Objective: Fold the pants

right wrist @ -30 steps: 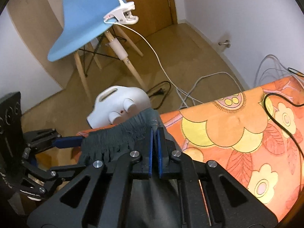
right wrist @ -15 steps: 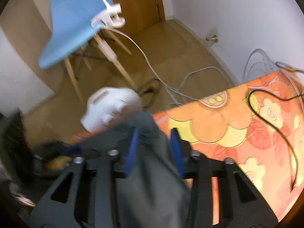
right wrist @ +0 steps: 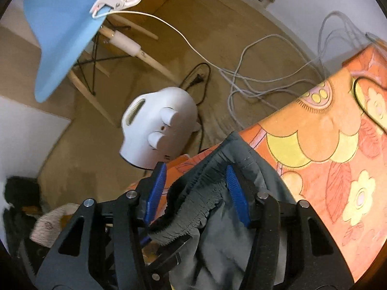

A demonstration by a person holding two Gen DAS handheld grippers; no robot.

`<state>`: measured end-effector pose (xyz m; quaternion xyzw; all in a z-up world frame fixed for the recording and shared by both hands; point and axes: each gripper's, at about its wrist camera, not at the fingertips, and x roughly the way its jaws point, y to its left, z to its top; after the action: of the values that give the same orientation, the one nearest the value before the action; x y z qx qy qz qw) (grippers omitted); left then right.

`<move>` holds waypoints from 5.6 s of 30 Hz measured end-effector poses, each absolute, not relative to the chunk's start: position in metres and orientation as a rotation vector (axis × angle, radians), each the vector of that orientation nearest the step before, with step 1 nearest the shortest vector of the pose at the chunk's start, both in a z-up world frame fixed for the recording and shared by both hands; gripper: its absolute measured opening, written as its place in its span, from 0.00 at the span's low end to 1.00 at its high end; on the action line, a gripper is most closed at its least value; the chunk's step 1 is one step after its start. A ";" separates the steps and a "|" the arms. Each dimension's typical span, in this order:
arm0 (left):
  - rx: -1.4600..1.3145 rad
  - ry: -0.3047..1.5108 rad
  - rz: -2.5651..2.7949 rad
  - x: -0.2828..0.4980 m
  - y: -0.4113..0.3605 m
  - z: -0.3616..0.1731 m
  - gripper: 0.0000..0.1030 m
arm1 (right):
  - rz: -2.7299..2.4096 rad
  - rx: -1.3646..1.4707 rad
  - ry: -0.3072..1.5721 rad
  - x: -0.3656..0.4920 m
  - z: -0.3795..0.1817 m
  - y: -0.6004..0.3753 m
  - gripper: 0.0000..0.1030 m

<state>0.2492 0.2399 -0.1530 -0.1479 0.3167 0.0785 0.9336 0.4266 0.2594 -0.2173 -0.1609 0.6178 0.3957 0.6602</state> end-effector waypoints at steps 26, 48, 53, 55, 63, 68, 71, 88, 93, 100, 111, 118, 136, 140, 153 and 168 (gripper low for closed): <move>-0.457 0.636 0.161 0.256 0.253 -0.159 0.16 | 0.937 -0.182 1.398 0.447 -0.210 0.224 0.32; -0.165 0.595 0.051 0.237 0.188 -0.138 0.17 | 0.843 -0.305 1.520 0.435 -0.213 0.224 0.19; -0.235 0.598 0.016 0.212 0.200 -0.122 0.29 | 0.823 -0.178 1.459 0.442 -0.182 0.182 0.16; -0.250 0.593 0.009 0.197 0.204 -0.114 0.31 | 0.812 -0.106 1.436 0.443 -0.167 0.162 0.15; -0.325 0.632 -0.076 0.175 0.168 -0.102 0.44 | 0.770 0.054 1.330 0.424 -0.099 0.096 0.15; -0.336 0.611 -0.162 0.171 0.145 -0.088 0.46 | 0.742 0.100 1.220 0.399 -0.042 0.050 0.15; -0.341 0.583 -0.213 0.161 0.138 -0.079 0.46 | 0.711 0.158 1.170 0.384 -0.013 0.003 0.15; -0.209 0.696 -0.491 0.179 0.017 -0.070 0.46 | 0.293 0.429 1.099 0.252 -0.039 -0.377 0.15; -0.084 0.803 -0.596 0.193 -0.056 -0.091 0.46 | 0.163 0.517 1.141 0.211 -0.109 -0.467 0.15; 0.096 0.899 -0.646 0.187 -0.117 -0.125 0.46 | 0.159 0.594 1.155 0.187 -0.167 -0.514 0.15; 0.135 0.902 -0.592 0.186 -0.126 -0.138 0.46 | 0.232 0.509 1.076 0.189 -0.149 -0.525 0.27; 0.122 0.901 -0.585 0.185 -0.126 -0.139 0.46 | 0.280 0.660 1.110 0.177 -0.179 -0.541 0.57; 0.060 0.820 -0.548 0.191 -0.107 -0.105 0.46 | 0.155 0.345 1.129 0.158 -0.147 -0.515 0.15; 0.051 0.797 -0.540 0.196 -0.101 -0.092 0.46 | 0.039 0.346 1.150 0.154 -0.142 -0.558 0.15; 0.154 0.854 -0.600 0.183 -0.132 -0.119 0.46 | 0.040 0.407 1.162 0.151 -0.159 -0.591 0.16; 0.208 0.868 -0.620 0.174 -0.139 -0.135 0.46 | -0.050 0.455 1.139 0.095 -0.147 -0.615 0.51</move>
<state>0.1736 -0.1390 -0.1349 0.0989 0.4130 -0.2951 0.8559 0.0955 -0.6146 -0.1471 0.2137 0.5344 -0.0233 0.8174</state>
